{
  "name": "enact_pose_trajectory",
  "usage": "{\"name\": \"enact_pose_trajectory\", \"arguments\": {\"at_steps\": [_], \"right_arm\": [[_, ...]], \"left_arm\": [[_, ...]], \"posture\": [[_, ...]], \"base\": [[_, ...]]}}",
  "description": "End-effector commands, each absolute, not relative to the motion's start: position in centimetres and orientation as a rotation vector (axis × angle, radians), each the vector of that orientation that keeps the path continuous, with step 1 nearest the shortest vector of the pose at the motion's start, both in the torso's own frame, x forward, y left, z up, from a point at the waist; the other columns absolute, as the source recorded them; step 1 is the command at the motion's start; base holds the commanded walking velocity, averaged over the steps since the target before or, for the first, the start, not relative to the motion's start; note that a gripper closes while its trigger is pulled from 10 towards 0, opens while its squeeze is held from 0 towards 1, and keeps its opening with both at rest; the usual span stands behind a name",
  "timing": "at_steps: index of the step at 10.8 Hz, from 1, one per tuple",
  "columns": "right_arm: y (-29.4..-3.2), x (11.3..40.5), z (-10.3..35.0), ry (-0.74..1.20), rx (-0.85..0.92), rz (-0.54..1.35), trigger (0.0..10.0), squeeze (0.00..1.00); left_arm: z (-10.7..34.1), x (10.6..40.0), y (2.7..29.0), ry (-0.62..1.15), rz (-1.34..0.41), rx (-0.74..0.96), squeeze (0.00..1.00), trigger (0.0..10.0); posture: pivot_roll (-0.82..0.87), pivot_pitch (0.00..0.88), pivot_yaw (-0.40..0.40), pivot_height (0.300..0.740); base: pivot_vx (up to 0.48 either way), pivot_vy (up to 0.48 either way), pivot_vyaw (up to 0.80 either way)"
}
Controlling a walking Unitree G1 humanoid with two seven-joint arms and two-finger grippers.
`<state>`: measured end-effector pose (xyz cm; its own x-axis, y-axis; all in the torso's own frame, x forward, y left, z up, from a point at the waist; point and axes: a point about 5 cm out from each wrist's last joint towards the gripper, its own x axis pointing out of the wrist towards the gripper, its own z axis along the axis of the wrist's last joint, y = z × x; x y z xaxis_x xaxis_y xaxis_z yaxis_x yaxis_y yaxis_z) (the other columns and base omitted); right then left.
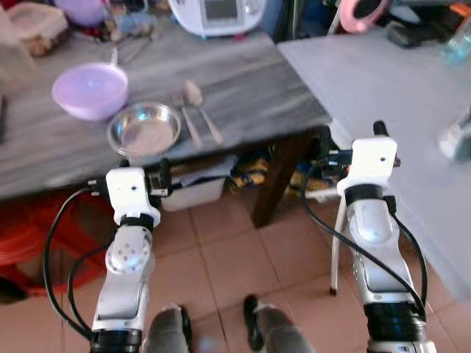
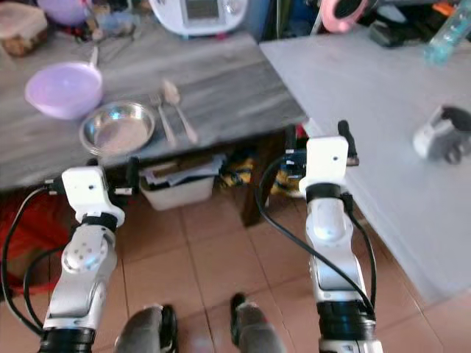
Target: Setting the table
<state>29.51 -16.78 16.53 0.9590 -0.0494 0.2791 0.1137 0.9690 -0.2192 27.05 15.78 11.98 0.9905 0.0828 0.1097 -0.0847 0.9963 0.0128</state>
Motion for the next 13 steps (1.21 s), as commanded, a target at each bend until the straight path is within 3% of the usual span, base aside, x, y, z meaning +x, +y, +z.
{"name": "enact_pose_trajectory", "arguments": {"at_steps": [1,7,10,13], "right_arm": [[-16.7,29.3,17.0,-0.291,-0.242,-0.074,10.0,0.00],[-16.3,29.5,16.9,-0.279,-0.232,-0.031,10.0,0.00],[-15.7,29.5,16.9,-0.283,-0.243,-0.004,10.0,0.00],[-15.6,29.6,16.9,-0.280,-0.254,0.011,10.0,0.00]], "left_arm": [[11.9,26.8,16.0,-0.106,0.091,0.019,0.00,10.0],[11.7,26.7,15.9,-0.099,0.089,0.018,0.00,10.0],[12.0,26.6,15.5,-0.118,0.031,0.037,0.00,10.0],[12.1,26.6,15.3,-0.121,-0.003,0.029,0.00,10.0]], "posture": [[0.00,0.133,-0.018,0.740],[-0.01,0.137,-0.027,0.740],[-0.01,0.139,-0.023,0.740],[0.00,0.140,-0.021,0.740]], "base": [[-0.292,0.000,0.00],[-0.321,0.000,0.00],[0.000,0.000,0.00],[0.000,-0.386,0.25]]}}
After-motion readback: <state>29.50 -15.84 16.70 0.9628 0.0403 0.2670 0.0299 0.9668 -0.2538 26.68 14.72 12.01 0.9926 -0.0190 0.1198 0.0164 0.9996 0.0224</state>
